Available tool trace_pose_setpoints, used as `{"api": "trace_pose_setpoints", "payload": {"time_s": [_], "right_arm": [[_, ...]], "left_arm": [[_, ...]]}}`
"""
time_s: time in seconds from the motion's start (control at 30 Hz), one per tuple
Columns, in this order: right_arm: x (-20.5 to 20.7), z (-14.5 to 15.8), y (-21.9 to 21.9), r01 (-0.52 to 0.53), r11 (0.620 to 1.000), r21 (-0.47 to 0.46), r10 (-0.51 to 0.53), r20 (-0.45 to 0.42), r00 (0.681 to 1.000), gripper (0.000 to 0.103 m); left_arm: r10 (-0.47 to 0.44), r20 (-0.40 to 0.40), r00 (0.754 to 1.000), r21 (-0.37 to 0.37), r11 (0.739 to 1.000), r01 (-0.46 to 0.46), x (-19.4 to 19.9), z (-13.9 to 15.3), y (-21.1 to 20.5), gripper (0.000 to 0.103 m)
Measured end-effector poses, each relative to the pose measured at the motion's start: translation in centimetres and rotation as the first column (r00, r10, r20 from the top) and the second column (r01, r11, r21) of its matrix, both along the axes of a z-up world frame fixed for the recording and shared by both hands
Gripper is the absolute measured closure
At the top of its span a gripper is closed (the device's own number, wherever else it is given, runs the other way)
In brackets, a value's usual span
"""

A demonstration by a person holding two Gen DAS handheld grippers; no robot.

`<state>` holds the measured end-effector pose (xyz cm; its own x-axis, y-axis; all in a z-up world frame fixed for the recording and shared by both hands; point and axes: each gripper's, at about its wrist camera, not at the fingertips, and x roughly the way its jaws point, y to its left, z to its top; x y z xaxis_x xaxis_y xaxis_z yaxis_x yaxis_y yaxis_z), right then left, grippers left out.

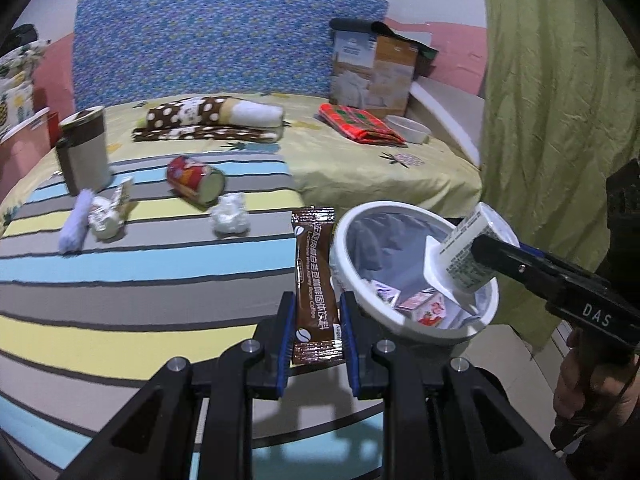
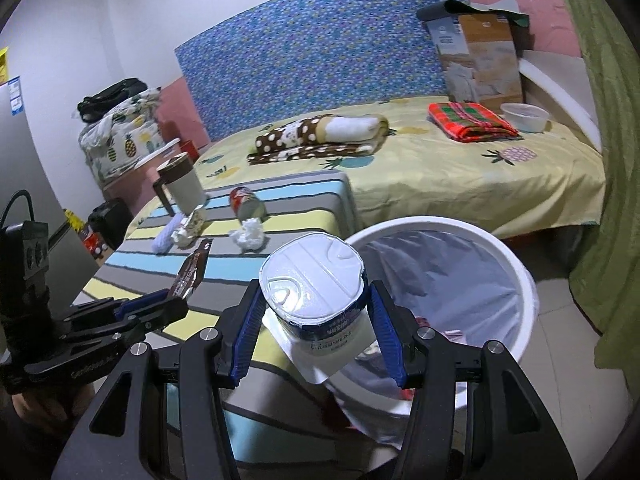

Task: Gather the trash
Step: 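Carry the brown wrapper and white yogurt cup over the bin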

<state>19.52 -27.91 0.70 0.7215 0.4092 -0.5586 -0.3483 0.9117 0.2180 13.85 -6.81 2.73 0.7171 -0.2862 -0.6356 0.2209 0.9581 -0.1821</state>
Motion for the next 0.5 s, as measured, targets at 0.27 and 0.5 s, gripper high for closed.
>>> {"api": "trace_pose_setpoints", "payload": {"time_s": [0.27, 0.5], "right_arm": [[0.3, -0.5, -2.5, 0.055, 0.998, 0.010, -0.055, -0.015, 0.998, 0.049], [0.7, -1.2, -4.3, 0.107, 0.994, 0.014, -0.106, -0.038, 0.994, 0.049]], "left_arm": [[-0.070, -0.015, 0.997, 0.002, 0.998, 0.070, 0.9, -0.3, -3.1, 0.080], [-0.116, -0.033, 0.993, 0.004, 0.993, 0.117, 1.8, -0.8, -5.2, 0.080]]}}
